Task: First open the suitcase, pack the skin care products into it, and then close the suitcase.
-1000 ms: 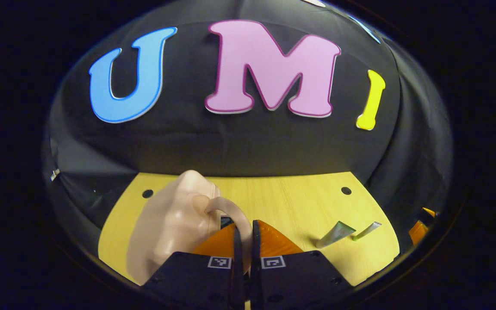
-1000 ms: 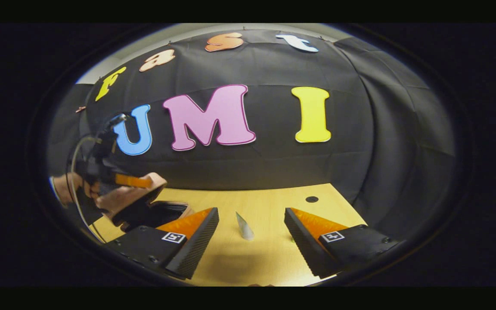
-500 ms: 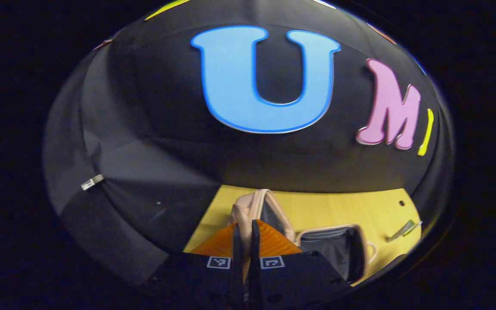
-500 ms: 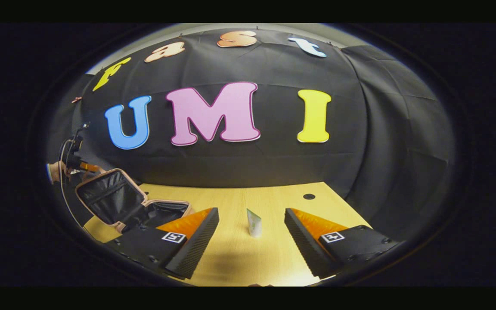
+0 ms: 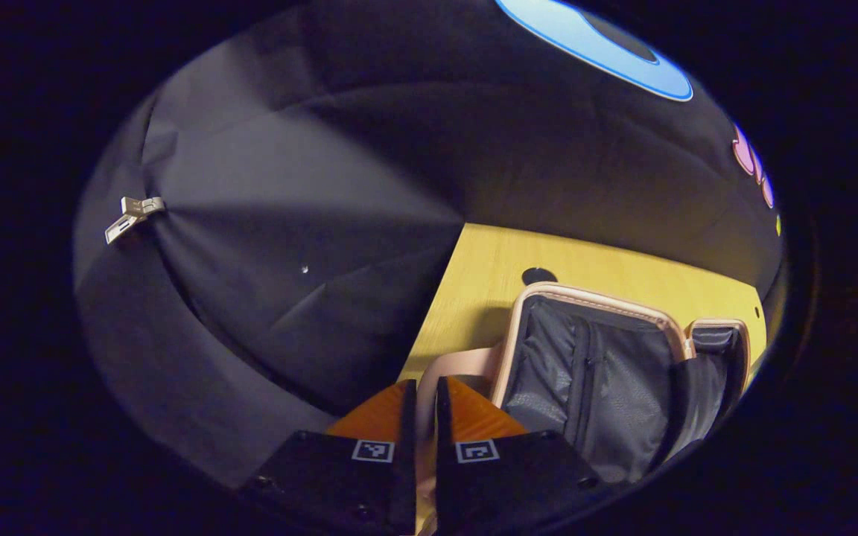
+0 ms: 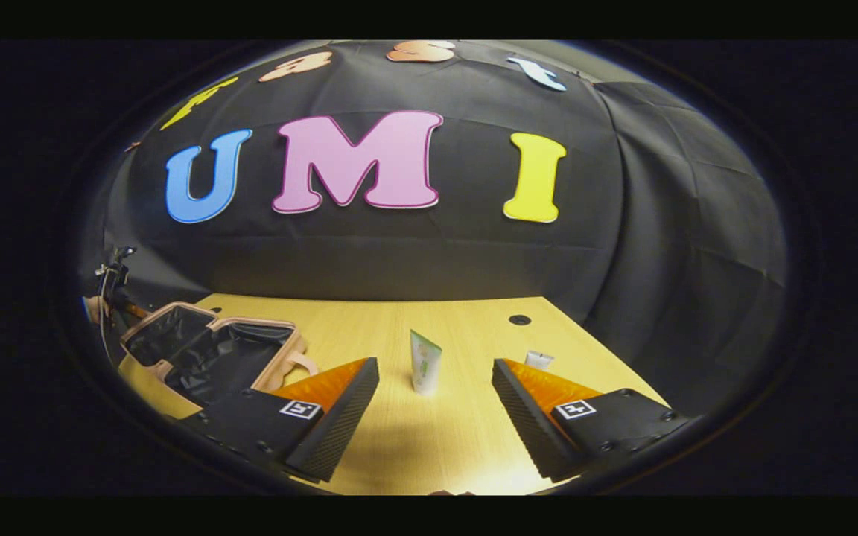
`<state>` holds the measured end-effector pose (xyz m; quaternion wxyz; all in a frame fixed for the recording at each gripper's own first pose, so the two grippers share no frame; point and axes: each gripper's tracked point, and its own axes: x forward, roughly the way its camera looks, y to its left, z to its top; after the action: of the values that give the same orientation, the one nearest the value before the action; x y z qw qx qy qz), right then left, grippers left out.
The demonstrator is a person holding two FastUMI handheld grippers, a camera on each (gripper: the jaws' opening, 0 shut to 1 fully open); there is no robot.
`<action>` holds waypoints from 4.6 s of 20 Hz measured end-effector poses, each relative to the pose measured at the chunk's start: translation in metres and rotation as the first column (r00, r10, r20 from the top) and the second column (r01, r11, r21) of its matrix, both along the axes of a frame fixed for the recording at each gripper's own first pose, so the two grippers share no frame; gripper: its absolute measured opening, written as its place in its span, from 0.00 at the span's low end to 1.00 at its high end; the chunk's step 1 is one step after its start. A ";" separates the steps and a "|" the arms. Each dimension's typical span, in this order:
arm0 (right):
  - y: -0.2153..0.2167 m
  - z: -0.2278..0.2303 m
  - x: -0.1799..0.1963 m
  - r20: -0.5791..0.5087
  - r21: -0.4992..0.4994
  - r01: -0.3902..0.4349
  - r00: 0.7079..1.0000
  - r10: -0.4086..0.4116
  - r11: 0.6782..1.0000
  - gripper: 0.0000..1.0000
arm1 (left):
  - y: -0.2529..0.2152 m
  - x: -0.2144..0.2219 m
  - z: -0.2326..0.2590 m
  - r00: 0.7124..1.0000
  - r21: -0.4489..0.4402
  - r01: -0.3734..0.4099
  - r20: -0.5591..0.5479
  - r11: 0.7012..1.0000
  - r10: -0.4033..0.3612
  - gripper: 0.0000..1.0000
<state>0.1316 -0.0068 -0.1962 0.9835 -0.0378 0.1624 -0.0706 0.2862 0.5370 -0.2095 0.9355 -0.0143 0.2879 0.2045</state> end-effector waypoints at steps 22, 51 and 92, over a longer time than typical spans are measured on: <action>-0.111 -0.014 -0.035 -0.076 0.130 0.092 0.994 -0.082 0.987 0.98 | -0.600 -0.099 0.092 0.789 0.151 0.470 0.370 0.869 -0.491 0.97; -0.164 -0.149 0.106 -0.142 0.167 0.229 0.968 -0.207 0.959 0.87 | -0.755 0.064 -0.079 0.666 0.056 0.733 0.143 0.678 -0.732 0.52; 0.199 0.017 0.051 -0.070 0.200 -0.450 0.880 0.470 0.871 0.30 | -0.372 -0.018 -0.092 0.894 -0.247 0.253 -0.309 0.935 -0.324 0.56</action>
<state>0.1827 0.1920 -0.1787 0.9601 0.0084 0.2113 0.1829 0.2678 0.1647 -0.3016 0.8842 -0.0295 0.4650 0.0321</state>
